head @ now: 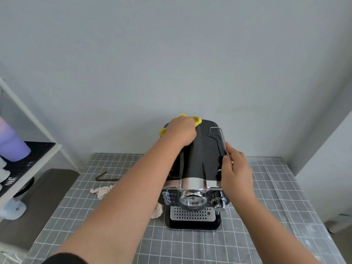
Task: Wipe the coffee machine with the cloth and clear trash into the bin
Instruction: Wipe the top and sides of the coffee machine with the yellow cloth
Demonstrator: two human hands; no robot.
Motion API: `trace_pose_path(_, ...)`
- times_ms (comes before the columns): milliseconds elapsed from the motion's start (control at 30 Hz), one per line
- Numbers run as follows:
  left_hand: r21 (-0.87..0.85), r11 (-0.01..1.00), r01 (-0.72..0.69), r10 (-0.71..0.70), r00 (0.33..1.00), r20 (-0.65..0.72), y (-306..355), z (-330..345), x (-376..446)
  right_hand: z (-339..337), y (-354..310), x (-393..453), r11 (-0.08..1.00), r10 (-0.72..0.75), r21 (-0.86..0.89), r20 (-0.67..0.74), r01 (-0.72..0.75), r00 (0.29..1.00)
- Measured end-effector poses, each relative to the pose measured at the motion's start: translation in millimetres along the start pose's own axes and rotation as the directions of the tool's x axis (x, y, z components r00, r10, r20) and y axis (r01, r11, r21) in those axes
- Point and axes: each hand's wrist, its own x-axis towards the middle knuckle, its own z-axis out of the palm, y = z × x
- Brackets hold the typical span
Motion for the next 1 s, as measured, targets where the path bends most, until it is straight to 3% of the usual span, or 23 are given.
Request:
trace_pose_path(100, 0.054, 0.995, -0.082, 0.081, 0.996, 0.036, -5.1, -6.6, 18.9, 0.7, 0.2, 0.3, 1.000, -0.001, 0.004, -0.008, 0.001, 1.000)
trace_pose_path(267, -0.027, 0.951, -0.308, 0.309, 0.949, 0.057, -0.8, 5.1, 6.5, 1.3, 0.4, -1.1, 1.000, -0.014, -0.010, -0.009, 0.014, 1.000)
trace_pose_path(433, -0.135, 0.962, -0.238, 0.238, 0.971, -0.012, -26.1, 3.7, 6.2, -0.4, 1.5, -0.3, 1.000, -0.016, -0.009, 0.006, 0.016, 1.000)
trace_pose_path(600, 0.045, 0.999, -0.015, 0.014, 1.000, 0.011, -22.6, -5.5, 23.9, -0.6, 2.5, 0.0, 1.000, -0.010, 0.006, 0.021, 0.010, 1.000)
trace_pose_path(800, -0.071, 0.979, -0.193, 0.195, 0.980, 0.031, -1.6, 3.2, 21.0, 1.3, 6.0, 0.9, 0.999, -0.016, 0.040, 0.018, 0.015, 1.000)
trace_pose_path(1000, -0.125, 0.962, -0.245, 0.251, 0.967, 0.040, -12.1, 4.8, 1.8, -1.2, 5.3, 0.5, 0.999, -0.023, 0.034, 0.019, 0.023, 1.000)
